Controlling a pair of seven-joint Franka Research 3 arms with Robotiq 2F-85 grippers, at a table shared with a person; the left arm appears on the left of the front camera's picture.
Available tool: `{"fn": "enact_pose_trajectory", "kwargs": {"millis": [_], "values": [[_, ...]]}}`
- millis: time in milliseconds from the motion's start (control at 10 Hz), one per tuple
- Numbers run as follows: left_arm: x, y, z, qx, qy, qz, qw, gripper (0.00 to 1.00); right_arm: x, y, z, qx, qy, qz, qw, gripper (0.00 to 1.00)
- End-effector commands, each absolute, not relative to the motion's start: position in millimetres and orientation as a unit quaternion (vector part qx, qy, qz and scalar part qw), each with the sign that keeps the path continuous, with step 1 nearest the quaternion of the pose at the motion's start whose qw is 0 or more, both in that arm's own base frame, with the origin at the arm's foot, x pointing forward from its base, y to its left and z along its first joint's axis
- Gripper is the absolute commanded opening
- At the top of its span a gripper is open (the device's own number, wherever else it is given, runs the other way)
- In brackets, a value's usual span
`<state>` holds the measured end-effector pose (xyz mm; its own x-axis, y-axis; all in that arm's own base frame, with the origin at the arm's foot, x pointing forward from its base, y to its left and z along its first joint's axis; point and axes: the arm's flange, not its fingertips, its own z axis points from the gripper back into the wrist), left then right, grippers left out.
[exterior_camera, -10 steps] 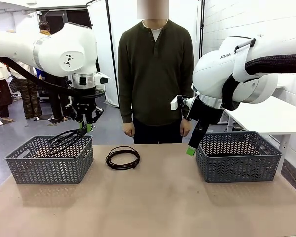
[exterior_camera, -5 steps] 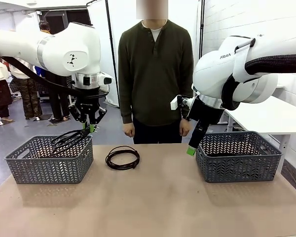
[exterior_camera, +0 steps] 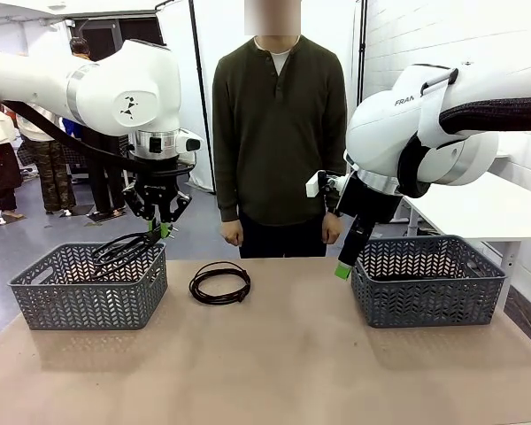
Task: Organize the cables according to human instructions.
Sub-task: Pick up a bundle of cables and place it in the basket indicated by the human.
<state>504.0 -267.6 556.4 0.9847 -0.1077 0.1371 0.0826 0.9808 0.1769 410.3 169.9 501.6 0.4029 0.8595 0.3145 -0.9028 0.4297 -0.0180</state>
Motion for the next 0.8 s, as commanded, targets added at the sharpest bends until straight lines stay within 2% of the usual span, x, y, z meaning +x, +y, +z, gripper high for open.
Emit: {"fn": "enact_pose_trajectory", "kwargs": {"millis": [0,700], "values": [[509,-249,566,0.095,-0.096,-0.034,0.990,0.00,411,170,501,0.076,-0.140,0.528,0.834,1.00],[546,-172,570,0.095,-0.107,-0.032,0.989,0.00,411,170,501,0.076,-0.140,0.528,0.834,1.00]]}}
